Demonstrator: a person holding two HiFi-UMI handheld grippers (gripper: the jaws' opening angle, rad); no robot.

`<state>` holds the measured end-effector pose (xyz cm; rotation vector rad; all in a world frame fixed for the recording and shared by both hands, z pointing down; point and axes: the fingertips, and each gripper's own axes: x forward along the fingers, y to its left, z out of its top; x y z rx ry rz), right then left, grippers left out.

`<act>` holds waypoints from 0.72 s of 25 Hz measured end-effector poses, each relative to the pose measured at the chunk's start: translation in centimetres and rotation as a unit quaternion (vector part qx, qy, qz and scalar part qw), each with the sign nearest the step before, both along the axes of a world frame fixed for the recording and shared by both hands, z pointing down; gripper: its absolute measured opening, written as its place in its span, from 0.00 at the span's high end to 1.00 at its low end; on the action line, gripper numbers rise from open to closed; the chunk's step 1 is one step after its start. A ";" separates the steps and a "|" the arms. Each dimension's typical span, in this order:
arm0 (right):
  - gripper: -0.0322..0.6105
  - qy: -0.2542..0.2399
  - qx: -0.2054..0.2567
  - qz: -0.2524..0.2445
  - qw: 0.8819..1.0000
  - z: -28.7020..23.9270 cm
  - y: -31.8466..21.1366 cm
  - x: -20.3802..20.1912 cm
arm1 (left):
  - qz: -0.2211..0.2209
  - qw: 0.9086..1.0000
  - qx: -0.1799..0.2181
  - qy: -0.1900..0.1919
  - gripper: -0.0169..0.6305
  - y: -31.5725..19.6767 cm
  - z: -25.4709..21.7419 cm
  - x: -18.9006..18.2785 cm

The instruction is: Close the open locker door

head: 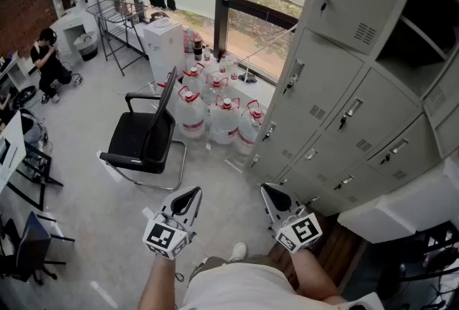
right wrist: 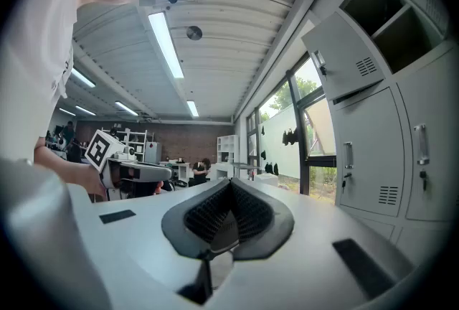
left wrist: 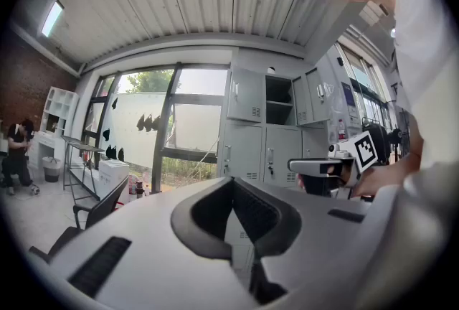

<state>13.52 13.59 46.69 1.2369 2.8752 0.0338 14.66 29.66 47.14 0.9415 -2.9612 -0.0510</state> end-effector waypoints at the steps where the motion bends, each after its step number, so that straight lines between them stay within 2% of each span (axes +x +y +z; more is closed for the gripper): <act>1: 0.94 -0.003 0.002 -0.001 1.000 -0.1 -0.6 -0.3 | 0.003 1.000 0.007 0.002 0.97 -0.8 -0.2 -0.5; 3: 0.94 -0.008 0.005 -0.002 1.000 -0.1 -1.9 -1.0 | 0.009 1.000 0.014 0.003 0.97 -2.3 -0.6 -1.4; 9: 0.94 -0.011 -0.018 0.009 1.000 -0.1 -5.8 -3.1 | 0.025 1.000 -0.004 -0.002 0.97 -6.5 -1.0 -4.1; 18: 0.94 0.019 -0.029 0.019 0.999 2.0 -9.9 -6.4 | 0.040 0.999 -0.010 0.015 0.97 -10.8 0.5 -7.4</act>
